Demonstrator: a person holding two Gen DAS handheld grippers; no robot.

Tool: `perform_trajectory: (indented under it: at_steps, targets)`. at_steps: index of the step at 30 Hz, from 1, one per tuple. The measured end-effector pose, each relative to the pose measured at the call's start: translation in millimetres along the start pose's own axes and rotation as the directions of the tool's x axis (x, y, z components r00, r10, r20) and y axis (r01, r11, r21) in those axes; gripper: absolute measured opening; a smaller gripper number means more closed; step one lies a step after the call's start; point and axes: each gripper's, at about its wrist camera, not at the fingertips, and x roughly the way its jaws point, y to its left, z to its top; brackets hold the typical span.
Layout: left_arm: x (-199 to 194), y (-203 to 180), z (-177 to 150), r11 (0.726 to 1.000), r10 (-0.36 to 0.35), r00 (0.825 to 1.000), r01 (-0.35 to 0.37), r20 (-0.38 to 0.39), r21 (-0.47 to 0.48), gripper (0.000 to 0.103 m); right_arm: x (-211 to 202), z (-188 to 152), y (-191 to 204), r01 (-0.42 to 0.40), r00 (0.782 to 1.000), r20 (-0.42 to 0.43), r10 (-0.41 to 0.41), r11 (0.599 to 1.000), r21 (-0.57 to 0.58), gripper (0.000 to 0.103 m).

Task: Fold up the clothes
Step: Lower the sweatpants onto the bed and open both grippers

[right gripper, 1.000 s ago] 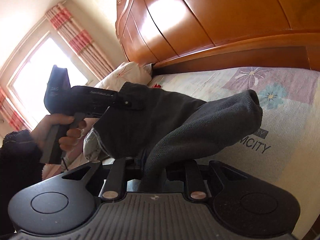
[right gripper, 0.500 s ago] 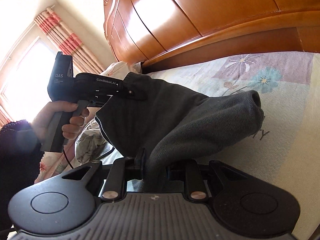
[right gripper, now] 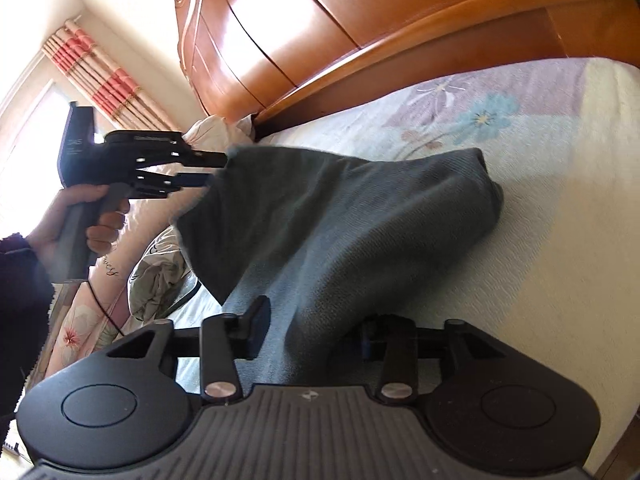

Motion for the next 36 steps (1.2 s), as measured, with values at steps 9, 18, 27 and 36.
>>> perform_trajectory:
  at_steps: [9,18,27,36]
  targets:
    - [0,-17,-37,0.992,-0.099,0.994,0.103,-0.048,0.075,0.05,-9,20,-28,-0.039,0.999,0.04,0.033,0.989,0.146,0.073]
    - [33,-56,-95,0.954,-0.141,0.974,0.182,-0.179,0.237,0.059,-13,60,-31,0.129,0.981,0.142,-0.131,0.991,0.025,0.073]
    - [27,-38,-80,0.972,-0.11,0.986,0.133,-0.125,0.194,0.066,-13,40,35,0.178,0.982,0.126,-0.138,0.893,-0.413,0.1]
    - [22,-27,-73,0.983,-0.063,0.992,0.081,-0.111,0.167,0.068,16,2,33,0.243,0.962,0.038,-0.272,0.779,-0.578,0.103]
